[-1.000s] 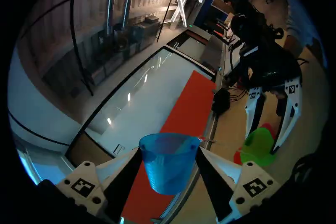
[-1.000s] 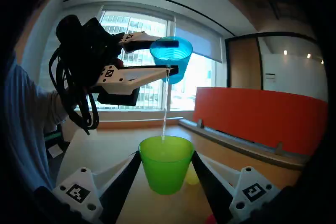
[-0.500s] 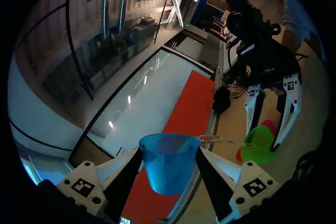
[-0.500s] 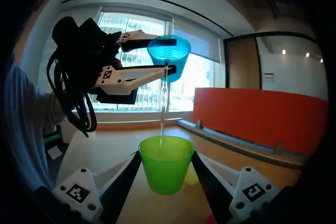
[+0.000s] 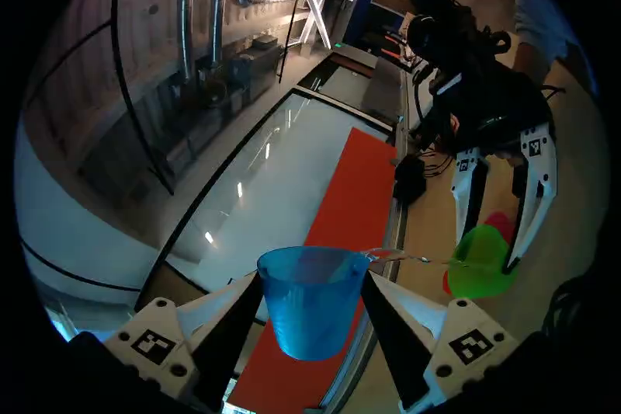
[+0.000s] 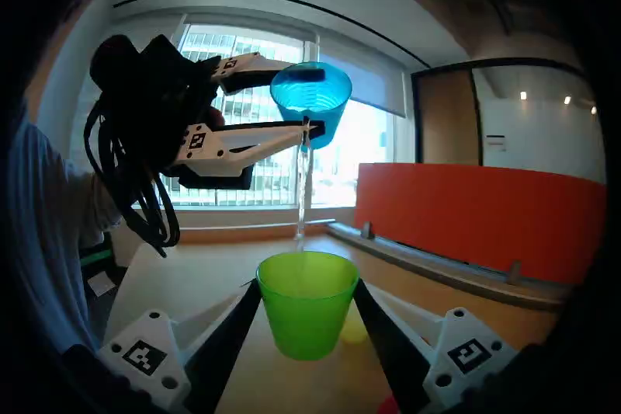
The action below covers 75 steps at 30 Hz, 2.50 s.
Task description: Pour water
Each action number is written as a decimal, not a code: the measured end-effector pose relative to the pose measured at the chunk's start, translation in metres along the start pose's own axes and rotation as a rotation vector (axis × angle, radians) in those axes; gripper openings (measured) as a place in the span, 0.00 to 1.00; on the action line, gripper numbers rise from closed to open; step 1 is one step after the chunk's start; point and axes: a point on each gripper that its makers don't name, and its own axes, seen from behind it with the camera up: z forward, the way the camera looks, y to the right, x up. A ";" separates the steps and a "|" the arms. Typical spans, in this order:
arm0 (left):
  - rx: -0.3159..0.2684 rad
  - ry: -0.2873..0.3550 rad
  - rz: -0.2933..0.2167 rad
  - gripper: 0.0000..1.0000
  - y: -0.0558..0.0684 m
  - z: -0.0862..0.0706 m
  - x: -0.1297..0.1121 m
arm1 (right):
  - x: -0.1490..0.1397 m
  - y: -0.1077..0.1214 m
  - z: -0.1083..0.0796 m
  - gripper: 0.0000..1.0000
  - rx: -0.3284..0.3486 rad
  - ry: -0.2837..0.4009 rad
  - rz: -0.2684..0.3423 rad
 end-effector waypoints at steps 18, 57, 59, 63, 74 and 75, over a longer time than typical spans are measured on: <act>0.002 0.000 0.082 0.86 0.002 0.001 0.005 | 0.000 0.002 -0.001 0.89 -0.005 0.002 0.002; 0.004 0.011 0.268 0.86 0.000 0.007 0.017 | 0.001 0.005 -0.005 0.89 -0.012 0.012 0.003; 0.006 0.009 0.285 0.86 -0.001 0.007 0.017 | 0.001 0.004 -0.005 0.89 -0.012 0.012 0.004; 0.009 0.008 0.313 0.86 -0.002 0.007 0.017 | 0.001 0.004 -0.004 0.89 -0.012 0.011 0.003; 0.027 0.012 0.396 0.86 -0.005 0.007 0.021 | 0.003 0.003 -0.003 0.89 -0.013 0.011 0.000; 0.028 0.012 0.405 0.86 -0.005 0.007 0.022 | 0.004 0.003 -0.003 0.89 -0.013 0.011 0.000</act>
